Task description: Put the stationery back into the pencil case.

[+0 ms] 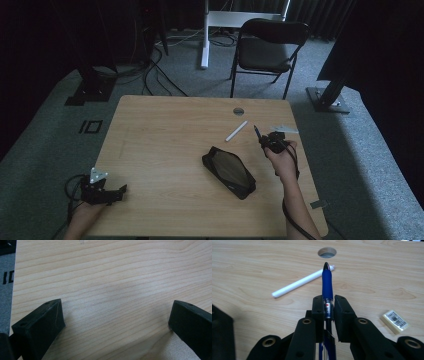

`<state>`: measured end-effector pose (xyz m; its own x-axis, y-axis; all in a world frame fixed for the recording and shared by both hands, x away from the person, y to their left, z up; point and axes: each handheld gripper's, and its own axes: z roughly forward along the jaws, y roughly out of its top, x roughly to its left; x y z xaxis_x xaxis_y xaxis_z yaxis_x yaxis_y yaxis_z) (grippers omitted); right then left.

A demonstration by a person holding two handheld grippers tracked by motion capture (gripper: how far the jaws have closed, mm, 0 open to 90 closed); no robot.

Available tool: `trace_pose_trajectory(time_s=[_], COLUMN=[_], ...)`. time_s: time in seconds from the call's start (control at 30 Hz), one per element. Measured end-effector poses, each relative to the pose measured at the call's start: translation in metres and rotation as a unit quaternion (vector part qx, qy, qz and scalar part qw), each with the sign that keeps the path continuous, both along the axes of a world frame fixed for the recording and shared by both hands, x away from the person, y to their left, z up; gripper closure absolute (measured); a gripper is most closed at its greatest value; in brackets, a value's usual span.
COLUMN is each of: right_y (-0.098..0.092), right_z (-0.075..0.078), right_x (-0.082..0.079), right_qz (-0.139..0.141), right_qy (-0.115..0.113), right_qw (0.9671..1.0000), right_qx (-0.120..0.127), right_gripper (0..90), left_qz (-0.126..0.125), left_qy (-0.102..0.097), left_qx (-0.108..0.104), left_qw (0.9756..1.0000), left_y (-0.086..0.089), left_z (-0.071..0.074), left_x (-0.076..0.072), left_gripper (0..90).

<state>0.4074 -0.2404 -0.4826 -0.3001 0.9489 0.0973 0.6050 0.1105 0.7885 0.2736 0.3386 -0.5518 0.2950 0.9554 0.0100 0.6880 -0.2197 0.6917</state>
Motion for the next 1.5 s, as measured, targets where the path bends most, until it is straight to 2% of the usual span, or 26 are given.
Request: trace_pose_trajectory(time_s=[0.43,0.73,1.0,1.27,1.5], right_y=[0.015,0.026,0.038,0.050,0.060], right_z=[0.023,0.036,0.048,0.054,0.055], right_x=[-0.017,-0.028,-0.040,-0.049,-0.056], right_qz=[0.039,0.066,0.095,0.124,0.145], right_qy=[-0.019,-0.024,-0.036,-0.043,-0.039], right_qw=[0.9989,0.9974,0.9943,0.9910,0.9884], right_qx=[0.016,0.017,0.030,0.023,0.022], right_gripper=[79.3,79.2,79.2,79.2,79.2], left_qz=[0.000,0.000,0.000,0.000,0.000], left_qy=[0.000,0.000,0.000,0.000,0.000], left_qx=[0.000,0.000,0.000,0.000,0.000], left_qw=[1.0000,1.0000,1.0000,1.0000,1.0000], left_y=[0.000,0.000,0.000,0.000,0.000], left_z=[0.000,0.000,0.000,0.000,0.000], left_x=[0.000,0.000,0.000,0.000,0.000], left_gripper=[0.1,0.1,0.1,0.1,0.1])
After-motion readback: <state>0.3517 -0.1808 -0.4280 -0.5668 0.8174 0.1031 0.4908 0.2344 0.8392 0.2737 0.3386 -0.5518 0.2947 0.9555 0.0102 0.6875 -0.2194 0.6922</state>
